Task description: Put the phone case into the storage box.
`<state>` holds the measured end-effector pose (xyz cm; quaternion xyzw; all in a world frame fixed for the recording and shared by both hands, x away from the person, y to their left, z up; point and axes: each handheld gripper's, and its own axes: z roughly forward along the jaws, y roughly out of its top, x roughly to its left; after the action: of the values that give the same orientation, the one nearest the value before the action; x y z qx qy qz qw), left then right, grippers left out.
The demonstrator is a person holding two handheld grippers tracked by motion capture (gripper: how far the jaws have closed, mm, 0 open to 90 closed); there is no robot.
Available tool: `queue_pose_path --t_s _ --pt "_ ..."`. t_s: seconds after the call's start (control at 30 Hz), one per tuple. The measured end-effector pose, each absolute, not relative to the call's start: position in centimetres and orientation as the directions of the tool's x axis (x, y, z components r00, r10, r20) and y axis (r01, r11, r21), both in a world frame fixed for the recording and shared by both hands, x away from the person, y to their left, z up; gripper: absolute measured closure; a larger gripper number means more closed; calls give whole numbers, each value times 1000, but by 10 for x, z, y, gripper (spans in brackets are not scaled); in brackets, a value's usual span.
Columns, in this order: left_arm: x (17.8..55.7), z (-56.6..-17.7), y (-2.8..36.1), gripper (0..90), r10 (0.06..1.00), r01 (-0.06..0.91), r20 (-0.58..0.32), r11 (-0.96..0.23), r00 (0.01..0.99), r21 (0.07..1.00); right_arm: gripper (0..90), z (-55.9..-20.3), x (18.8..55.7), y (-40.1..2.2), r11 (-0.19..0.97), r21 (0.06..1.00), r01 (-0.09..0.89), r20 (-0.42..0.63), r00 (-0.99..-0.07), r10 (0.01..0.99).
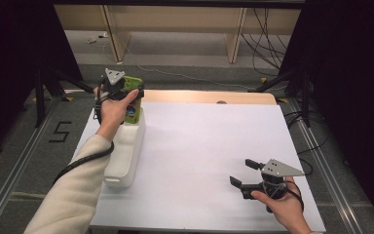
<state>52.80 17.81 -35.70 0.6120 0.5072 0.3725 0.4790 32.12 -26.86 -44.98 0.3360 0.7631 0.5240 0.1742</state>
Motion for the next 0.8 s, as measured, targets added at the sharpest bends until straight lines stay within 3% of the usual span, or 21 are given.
queue_pose_path --t_s 0.8 --pt "534 -360 178 162 979 273 -27 -30 201 961 146 -450 321 -269 228 915 331 86 -716 693"
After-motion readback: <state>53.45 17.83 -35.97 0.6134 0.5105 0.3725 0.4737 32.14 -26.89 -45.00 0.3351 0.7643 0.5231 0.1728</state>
